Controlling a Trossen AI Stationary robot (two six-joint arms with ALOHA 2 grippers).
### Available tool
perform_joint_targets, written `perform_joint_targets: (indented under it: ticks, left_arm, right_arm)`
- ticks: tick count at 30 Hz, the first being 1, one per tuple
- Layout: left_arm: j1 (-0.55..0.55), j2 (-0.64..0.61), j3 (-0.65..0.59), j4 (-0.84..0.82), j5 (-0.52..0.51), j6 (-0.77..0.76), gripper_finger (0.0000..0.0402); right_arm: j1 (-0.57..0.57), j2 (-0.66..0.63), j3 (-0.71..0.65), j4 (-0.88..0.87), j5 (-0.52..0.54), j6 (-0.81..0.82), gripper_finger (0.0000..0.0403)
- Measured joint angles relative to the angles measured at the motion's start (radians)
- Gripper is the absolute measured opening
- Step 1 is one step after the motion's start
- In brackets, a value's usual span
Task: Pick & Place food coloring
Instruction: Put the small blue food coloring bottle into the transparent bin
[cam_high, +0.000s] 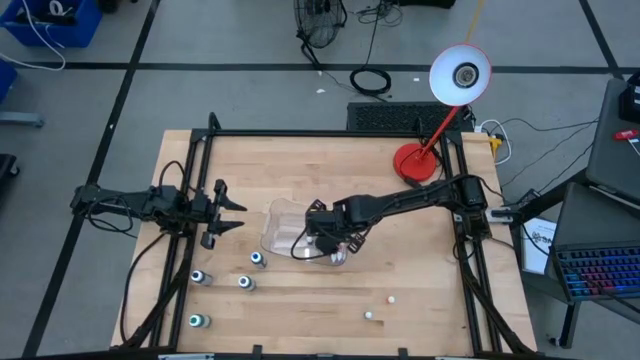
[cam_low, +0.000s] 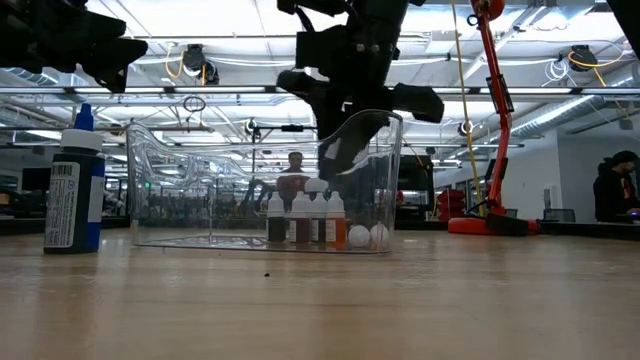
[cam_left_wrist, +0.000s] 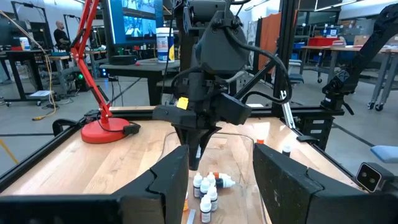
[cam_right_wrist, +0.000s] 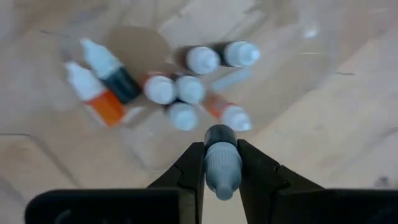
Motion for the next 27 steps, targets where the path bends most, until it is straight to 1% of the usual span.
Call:
perform_joint_targets:
  ticks: [5, 10, 14, 19, 22, 27]
  left_arm:
    - [0.0, 0.0, 0.0, 0.0, 0.0, 0.0, 0.0182]
    - [0.0, 0.0, 0.0, 0.0, 0.0, 0.0, 0.0182]
    - [0.0, 0.0, 0.0, 0.0, 0.0, 0.0, 0.0182]
    - [0.0, 0.0, 0.0, 0.0, 0.0, 0.0, 0.0182]
    - [0.0, 0.0, 0.0, 0.0, 0.0, 0.0, 0.0182]
    - [0.0, 0.0, 0.0, 0.0, 0.0, 0.0, 0.0182]
  right_arm:
    - [0.0, 0.0, 0.0, 0.07, 0.061, -0.069, 0.0058]
    - [-0.002, 0.0, 0.0, 0.166, 0.06, -0.116, 0.0058]
    - [-0.028, 0.0, 0.0, 0.212, 0.056, -0.13, 0.0058]
    - [-0.063, 0.014, 0.002, 0.17, 0.01, -0.097, 0.0058]
    - [-0.065, 0.027, -0.001, 0.114, 0.004, -0.099, 0.0058]
    - [-0.061, 0.044, 0.002, 0.091, -0.028, -0.097, 0.0058]
